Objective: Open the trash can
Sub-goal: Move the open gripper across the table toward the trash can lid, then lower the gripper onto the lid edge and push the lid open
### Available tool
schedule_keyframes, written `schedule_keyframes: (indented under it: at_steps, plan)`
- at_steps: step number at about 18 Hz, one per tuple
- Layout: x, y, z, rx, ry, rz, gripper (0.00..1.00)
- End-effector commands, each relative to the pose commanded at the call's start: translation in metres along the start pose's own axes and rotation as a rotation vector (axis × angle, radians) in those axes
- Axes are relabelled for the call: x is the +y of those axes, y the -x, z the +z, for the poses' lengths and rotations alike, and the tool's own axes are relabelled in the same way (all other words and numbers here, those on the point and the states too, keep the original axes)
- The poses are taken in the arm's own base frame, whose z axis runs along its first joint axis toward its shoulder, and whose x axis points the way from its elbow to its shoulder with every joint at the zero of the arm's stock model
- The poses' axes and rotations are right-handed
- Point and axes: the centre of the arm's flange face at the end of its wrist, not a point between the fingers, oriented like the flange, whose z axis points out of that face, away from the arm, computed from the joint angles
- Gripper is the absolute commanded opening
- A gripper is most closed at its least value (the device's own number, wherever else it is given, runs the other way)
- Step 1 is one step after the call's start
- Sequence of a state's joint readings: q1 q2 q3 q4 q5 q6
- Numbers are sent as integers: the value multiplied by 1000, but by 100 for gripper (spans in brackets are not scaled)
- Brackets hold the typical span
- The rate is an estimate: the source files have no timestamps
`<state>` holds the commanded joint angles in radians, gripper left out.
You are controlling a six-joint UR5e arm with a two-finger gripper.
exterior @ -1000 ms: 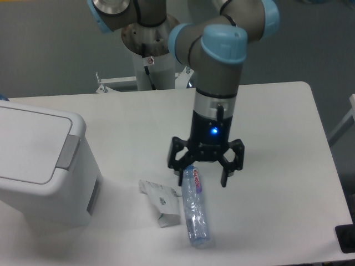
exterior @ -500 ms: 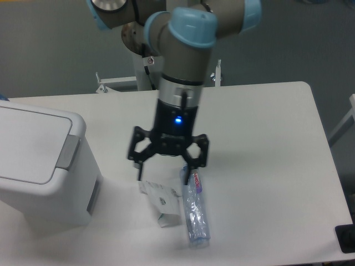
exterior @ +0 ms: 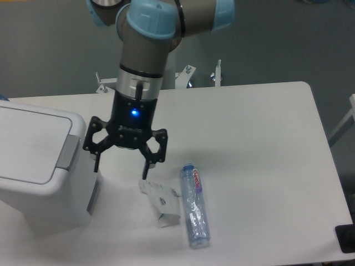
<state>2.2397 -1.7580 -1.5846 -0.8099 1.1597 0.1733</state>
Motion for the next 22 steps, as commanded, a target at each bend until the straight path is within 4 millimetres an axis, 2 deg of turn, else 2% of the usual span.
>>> schedule_keyframes:
  at_steps: [4,8,22]
  plan:
    - [13,-14,-3,9,11,10,100]
    - [27,-19,-5,12,24,6,100]
    - [28,-17,5,16,38,1,100]
